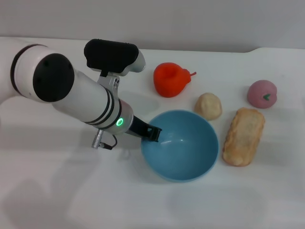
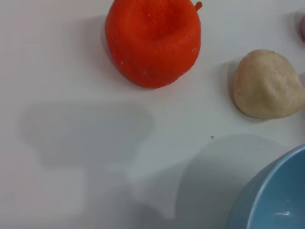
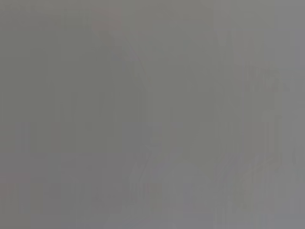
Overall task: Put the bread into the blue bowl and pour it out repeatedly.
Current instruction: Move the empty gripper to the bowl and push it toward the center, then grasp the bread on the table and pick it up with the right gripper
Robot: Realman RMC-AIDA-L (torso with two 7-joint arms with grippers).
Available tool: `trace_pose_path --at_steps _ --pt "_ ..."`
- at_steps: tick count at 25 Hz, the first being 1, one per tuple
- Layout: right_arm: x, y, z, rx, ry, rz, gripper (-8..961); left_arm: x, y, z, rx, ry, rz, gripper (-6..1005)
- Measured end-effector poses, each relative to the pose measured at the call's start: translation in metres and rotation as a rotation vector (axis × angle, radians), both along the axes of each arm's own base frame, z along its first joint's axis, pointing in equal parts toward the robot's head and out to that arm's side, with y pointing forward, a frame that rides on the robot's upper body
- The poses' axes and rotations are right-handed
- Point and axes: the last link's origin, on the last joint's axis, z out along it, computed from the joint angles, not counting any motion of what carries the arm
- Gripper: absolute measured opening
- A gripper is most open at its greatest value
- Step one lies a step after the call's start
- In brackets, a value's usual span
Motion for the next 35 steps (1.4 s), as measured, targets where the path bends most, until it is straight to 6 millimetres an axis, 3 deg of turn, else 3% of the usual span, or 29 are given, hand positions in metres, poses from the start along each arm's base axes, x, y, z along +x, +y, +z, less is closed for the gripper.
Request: trace_pose_path --at_steps 2,7,10,15,25,35 --pt "-0.002 0.001 0.004 0.034 0.074 0.005 576 0.001 0.001 0.002 0.003 -0.006 0.003 -2" --pt "-0.001 0.007 0.029 0.094 0.467 0.053 576 0.005 0.009 0.010 0.030 -0.044 0.036 -1" --pt "-0.002 0.015 0.045 0.048 0.652 0.092 577 0.006 0.013 0.016 0.050 -0.064 0.047 -1" --pt "-0.007 0.024 0.061 -0.113 0.816 0.097 577 0.008 0.017 0.022 0.071 -0.073 0.037 -2" --pt "-0.007 0.036 0.076 -0.558 0.706 -0.246 577 0.007 0.025 0.032 0.090 -0.072 0.002 -1" --pt "-0.050 0.044 0.067 -0.957 0.560 -0.404 577 0.007 0.025 0.033 0.072 -0.057 -0.024 -2"
